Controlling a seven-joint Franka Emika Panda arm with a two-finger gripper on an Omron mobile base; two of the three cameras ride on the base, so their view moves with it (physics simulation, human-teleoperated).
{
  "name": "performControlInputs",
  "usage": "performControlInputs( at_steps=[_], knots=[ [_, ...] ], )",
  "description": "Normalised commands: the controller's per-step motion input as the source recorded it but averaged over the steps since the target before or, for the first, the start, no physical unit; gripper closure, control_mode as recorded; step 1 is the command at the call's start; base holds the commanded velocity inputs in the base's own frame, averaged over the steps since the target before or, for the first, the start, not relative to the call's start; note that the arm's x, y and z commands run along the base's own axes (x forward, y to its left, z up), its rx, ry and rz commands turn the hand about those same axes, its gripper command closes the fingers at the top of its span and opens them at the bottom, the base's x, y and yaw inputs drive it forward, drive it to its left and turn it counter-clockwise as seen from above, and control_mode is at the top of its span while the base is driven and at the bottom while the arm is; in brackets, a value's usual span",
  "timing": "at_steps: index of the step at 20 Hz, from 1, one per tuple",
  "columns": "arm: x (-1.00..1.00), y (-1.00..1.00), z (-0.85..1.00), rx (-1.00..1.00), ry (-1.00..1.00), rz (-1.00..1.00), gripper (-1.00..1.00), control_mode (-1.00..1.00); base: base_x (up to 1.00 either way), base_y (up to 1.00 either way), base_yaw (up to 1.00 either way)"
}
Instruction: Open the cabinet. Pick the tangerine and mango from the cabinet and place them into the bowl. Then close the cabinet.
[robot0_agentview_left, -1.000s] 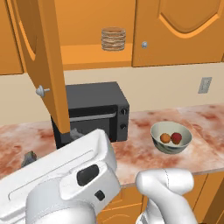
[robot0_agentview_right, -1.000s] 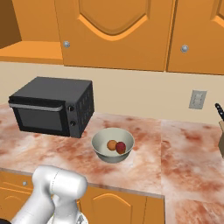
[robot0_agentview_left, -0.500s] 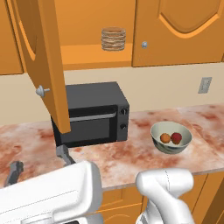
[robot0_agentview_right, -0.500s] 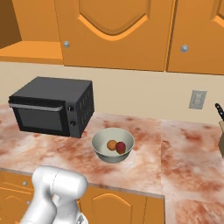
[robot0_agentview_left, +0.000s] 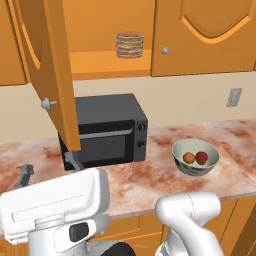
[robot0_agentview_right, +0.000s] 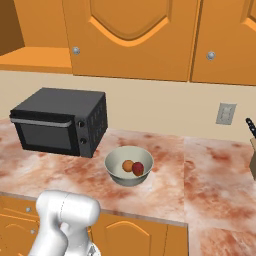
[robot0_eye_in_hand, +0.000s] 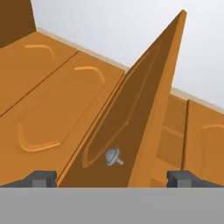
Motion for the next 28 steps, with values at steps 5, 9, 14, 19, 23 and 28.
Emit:
performControlInputs(
  at_steps=[5, 9, 14, 19, 23, 28],
  knots=[
    [0.83, 0.17, -0.09, 0.00, -0.07, 0.00, -1.00, -1.00, 0.00, 0.00, 0.00],
    [0.30, 0.24, 0.00, 0.00, -0.01, 0.00, -1.00, -1.00, 0.00, 0.00, 0.00],
    [0.00, 0.02, 0.00, 0.00, 0.00, 0.00, -1.00, -1.00, 0.00, 0.00, 0.00],
    [-0.03, 0.03, 0.02, 0.07, 0.00, -0.07, -1.00, -1.00, 0.00, 0.00, 0.00],
    [-0.01, -0.25, 0.06, 0.13, 0.00, -0.20, -1.00, -1.00, 0.00, 0.00, 0.00],
    [0.72, -0.41, 0.00, 0.16, 0.01, -0.20, -1.00, -1.00, 0.00, 0.00, 0.00]
  ],
)
